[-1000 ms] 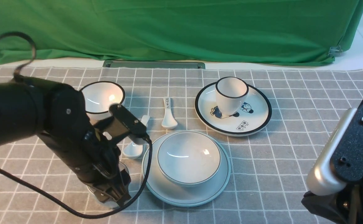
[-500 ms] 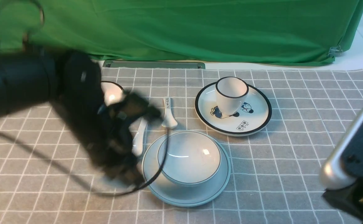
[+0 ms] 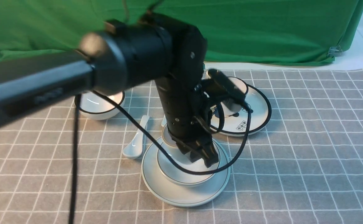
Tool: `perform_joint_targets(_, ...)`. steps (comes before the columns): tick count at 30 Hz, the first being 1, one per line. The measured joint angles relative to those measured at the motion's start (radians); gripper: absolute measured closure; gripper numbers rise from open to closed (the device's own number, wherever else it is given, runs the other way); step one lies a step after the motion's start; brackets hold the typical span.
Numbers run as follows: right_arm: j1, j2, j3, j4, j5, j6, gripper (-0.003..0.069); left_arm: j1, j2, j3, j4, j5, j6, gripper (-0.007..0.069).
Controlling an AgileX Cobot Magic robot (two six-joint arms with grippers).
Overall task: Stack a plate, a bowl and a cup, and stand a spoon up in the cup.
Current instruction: Use the left arm to put the blue teacup into the blue rice bowl in the middle
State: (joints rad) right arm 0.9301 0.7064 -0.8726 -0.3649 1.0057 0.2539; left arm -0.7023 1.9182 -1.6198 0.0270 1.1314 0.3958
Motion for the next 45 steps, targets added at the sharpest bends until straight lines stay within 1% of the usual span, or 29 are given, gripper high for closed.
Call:
perform_joint_targets(2,0.000,-0.020,0.000,0.000,0.007,0.003,0.0589,0.000,0.017,0.000,0.012,0.000,0.002,0.0594)
perform_joint_targets(10,0.000,-0.086,0.000,-0.001,0.014,0.021,0.0589,0.000,0.059,0.000,0.002,-0.086,0.021,0.0593)
perform_joint_targets(18,0.000,-0.089,0.000,0.000,0.015,0.021,0.0589,0.000,0.095,0.000,0.000,-0.084,0.021,0.0589)
perform_joint_targets(22,0.000,-0.089,0.000,0.000,0.015,0.021,0.0589,0.000,0.106,0.000,-0.002,-0.077,0.021,0.0566)
perform_joint_targets(24,0.000,-0.089,0.000,0.000,0.015,0.021,0.0589,0.000,0.106,0.000,-0.002,-0.072,0.021,0.0533)
perform_joint_targets(26,0.000,-0.089,0.000,0.000,0.015,0.021,0.0589,0.000,0.106,0.000,-0.002,-0.064,0.021,0.0450)
perform_joint_targets(27,0.000,-0.089,0.000,0.000,0.015,0.021,0.0589,0.000,0.106,0.000,-0.002,-0.063,0.021,0.0436)
perform_joint_targets(29,0.000,-0.089,0.000,0.000,0.015,0.021,0.0589,0.001,0.106,0.000,-0.005,-0.059,0.021,0.0374)
perform_joint_targets(30,0.000,-0.089,0.000,0.000,0.015,0.021,0.0589,0.001,0.104,0.000,-0.015,-0.053,0.021,0.0309)
perform_joint_targets(31,0.000,-0.089,0.000,0.000,0.014,0.021,0.0589,0.001,0.098,0.000,-0.021,-0.050,0.021,0.0269)
perform_joint_targets(32,0.000,-0.089,0.000,0.000,0.014,0.021,0.0589,0.001,0.097,0.000,-0.027,-0.049,0.020,0.0261)
perform_joint_targets(34,0.000,-0.089,0.000,0.000,0.007,0.021,0.0589,0.001,0.054,0.000,-0.044,-0.049,-0.011,0.0168)
perform_joint_targets(36,0.000,-0.089,0.000,0.000,-0.008,0.024,0.0589,0.001,0.003,0.000,-0.037,-0.048,-0.046,0.0137)
perform_joint_targets(38,0.000,-0.089,0.000,0.000,-0.026,0.041,0.0589,0.006,-0.063,-0.003,0.002,-0.042,-0.091,0.0138)
perform_joint_targets(40,0.000,-0.089,0.000,0.000,-0.040,0.062,0.0589,0.027,-0.114,-0.006,0.036,-0.032,-0.124,0.0172)
perform_joint_targets(42,0.000,-0.089,0.000,0.000,-0.051,0.078,0.0589,0.071,-0.147,-0.010,0.032,-0.029,-0.138,0.0237)
perform_joint_targets(44,0.000,-0.089,0.000,0.000,-0.058,0.085,0.0587,0.156,-0.147,-0.010,-0.016,-0.039,-0.141,0.0314)
perform_joint_targets(45,0.000,-0.089,0.000,0.000,-0.059,0.088,0.0585,0.171,-0.143,-0.010,-0.035,-0.041,-0.141,0.0321)
